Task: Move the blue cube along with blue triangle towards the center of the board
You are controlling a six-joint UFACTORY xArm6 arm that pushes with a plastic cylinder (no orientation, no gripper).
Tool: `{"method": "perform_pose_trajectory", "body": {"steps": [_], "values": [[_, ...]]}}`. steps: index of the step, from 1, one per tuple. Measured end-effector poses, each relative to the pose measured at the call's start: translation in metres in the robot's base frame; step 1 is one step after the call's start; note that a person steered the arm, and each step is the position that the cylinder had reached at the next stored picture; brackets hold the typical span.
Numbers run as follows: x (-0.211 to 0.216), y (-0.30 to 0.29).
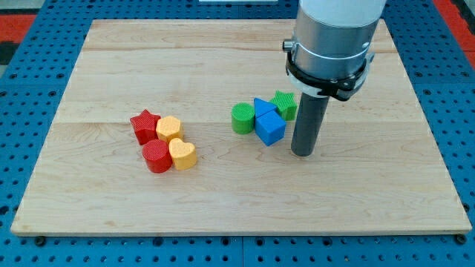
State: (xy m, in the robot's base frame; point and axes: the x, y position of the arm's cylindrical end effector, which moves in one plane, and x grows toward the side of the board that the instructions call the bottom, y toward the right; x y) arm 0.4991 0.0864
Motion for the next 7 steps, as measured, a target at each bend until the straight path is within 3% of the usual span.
{"method": "perform_pose_trajectory", "body": {"steps": [5, 6, 7], "values": [[-0.002, -0.025], [-0.028, -0.029], [-0.062, -0.068]]}}
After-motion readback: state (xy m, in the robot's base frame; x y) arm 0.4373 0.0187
